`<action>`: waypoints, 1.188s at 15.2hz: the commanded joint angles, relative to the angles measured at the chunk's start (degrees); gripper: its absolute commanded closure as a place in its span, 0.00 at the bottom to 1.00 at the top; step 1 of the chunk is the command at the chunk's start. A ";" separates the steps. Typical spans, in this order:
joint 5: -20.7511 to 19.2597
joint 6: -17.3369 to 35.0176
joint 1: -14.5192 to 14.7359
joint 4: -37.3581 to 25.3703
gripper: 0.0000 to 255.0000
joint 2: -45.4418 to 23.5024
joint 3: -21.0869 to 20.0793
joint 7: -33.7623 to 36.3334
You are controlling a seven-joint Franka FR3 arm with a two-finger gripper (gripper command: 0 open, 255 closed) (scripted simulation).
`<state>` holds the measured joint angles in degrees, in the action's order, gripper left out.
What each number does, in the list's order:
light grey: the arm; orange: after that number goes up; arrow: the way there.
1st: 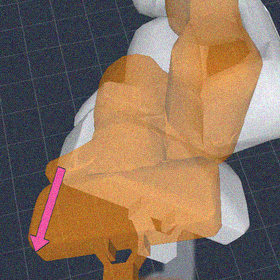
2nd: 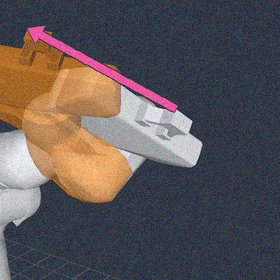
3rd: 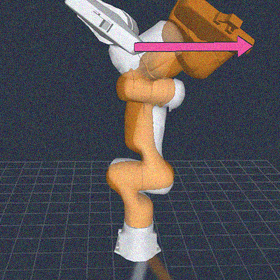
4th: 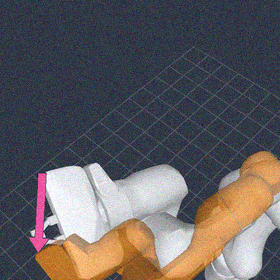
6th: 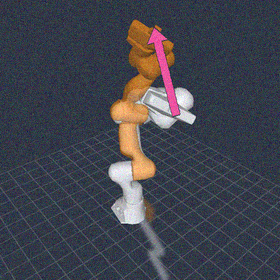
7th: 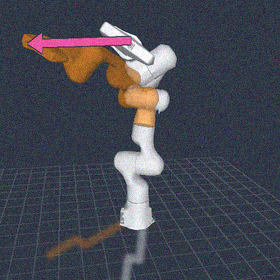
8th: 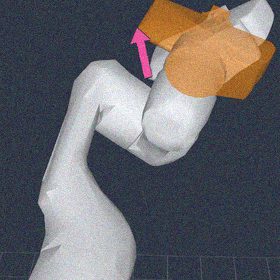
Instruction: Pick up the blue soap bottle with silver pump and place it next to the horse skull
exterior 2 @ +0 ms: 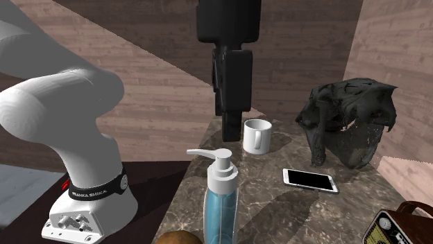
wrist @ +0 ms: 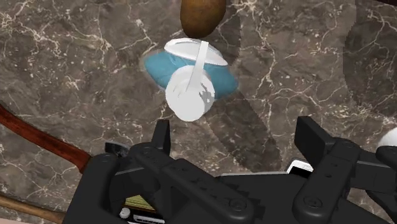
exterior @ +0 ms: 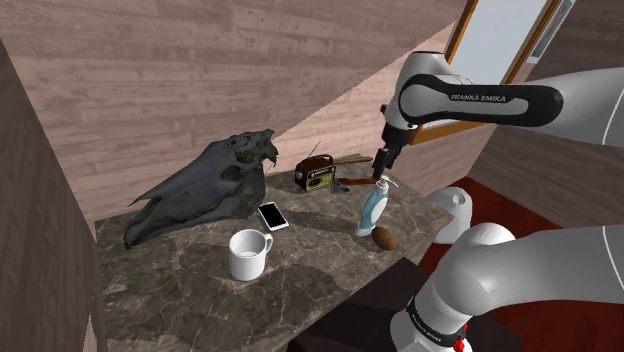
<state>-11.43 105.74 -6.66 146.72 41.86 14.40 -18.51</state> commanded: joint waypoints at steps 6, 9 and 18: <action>-3.02 7.37 -1.21 3.41 0.00 -3.27 3.86 -3.58; -3.45 9.97 -1.35 5.21 0.00 -4.08 4.40 -3.53; -3.53 10.46 -1.38 5.53 1.00 -4.25 4.50 -3.51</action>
<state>-14.96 116.20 -8.04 152.25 37.61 18.90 -22.02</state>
